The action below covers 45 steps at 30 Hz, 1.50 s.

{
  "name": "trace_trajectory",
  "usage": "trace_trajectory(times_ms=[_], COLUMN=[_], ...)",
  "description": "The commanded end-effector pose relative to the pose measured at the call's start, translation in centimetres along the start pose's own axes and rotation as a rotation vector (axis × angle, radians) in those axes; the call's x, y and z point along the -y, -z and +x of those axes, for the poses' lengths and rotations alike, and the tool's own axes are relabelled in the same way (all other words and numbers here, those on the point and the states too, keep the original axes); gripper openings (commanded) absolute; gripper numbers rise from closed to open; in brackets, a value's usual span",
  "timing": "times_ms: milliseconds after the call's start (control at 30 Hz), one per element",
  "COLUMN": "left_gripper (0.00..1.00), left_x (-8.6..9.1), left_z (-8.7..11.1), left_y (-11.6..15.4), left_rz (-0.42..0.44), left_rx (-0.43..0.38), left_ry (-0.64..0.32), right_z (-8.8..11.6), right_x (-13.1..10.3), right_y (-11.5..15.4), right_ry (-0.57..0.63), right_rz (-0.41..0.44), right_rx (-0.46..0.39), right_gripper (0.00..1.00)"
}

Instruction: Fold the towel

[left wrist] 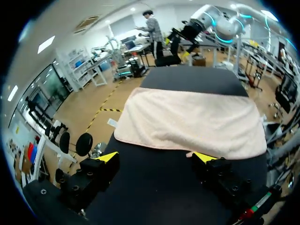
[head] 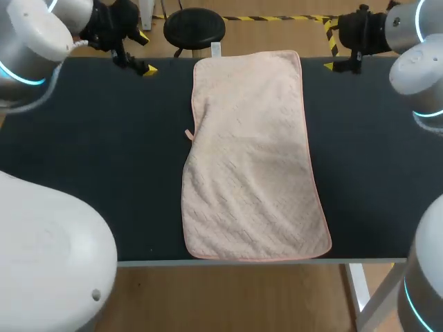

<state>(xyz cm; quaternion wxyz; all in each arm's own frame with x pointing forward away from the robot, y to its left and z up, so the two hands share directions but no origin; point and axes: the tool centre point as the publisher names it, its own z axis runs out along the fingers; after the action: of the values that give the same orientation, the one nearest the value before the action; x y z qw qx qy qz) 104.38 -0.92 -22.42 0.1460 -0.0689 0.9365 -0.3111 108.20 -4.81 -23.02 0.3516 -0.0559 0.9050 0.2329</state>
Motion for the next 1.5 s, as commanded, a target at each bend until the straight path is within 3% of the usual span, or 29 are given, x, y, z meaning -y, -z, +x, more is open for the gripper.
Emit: trace_trajectory(times_ms=[33, 67, 167, 267, 467, 700, 933, 1067, 1167, 1300, 1500], left_gripper=[1.00, 1.00, 1.00, 1.00, 1.00, 1.00, 1.00, 1.00, 1.00, 1.00, 1.00], left_x=[0.4, 0.6, 1.1, 1.4, 1.2, 0.9, 1.3, 1.1, 1.0, 0.5, -0.7], left_z=[-0.7, -0.4, 0.6, 1.8, 3.5, 5.0, 7.5, 8.6, 9.5, 10.3, 10.7], left_y=[-0.7, -1.5, -3.3, -4.5, -6.0, -7.7, -10.6, -13.1, -14.6, -15.9, -17.6], left_rz=[-0.358, -0.375, -0.420, -0.437, -0.428, -0.399, -0.338, -0.332, -0.364, -0.374, -0.379], left_rx=[-0.260, -0.268, -0.308, -0.330, -0.312, -0.320, -0.326, -0.352, -0.382, -0.405, -0.440], left_ry=[-0.259, -0.275, -0.323, -0.356, -0.314, -0.246, -0.193, -0.156, -0.187, -0.211, -0.172], right_z=[-0.5, -0.5, 0.6, 1.9, 4.4, 8.0, 11.2, 12.8, 13.4, 14.0, 14.9], right_x=[-0.1, -0.1, -1.3, -2.4, -2.7, -2.4, -1.3, -0.7, -0.6, -0.6, -0.6], right_y=[0.1, 0.1, -1.1, -1.3, -1.8, -3.5, -4.6, -5.3, -5.7, -6.4, -7.4], right_ry=[0.219, 0.219, 0.193, 0.125, -0.011, 0.010, -0.008, -0.038, -0.053, -0.063, -0.082], right_rz=[0.164, 0.164, 0.273, 0.293, 0.370, 0.381, 0.388, 0.391, 0.385, 0.374, 0.361], right_rx=[-0.217, -0.217, -0.285, -0.327, -0.391, -0.526, -0.610, -0.630, -0.632, -0.626, -0.645], right_gripper=[1.00, 1.00, 1.00, 1.00, 1.00, 1.00, 1.00, 1.00, 1.00, 1.00, 1.00])
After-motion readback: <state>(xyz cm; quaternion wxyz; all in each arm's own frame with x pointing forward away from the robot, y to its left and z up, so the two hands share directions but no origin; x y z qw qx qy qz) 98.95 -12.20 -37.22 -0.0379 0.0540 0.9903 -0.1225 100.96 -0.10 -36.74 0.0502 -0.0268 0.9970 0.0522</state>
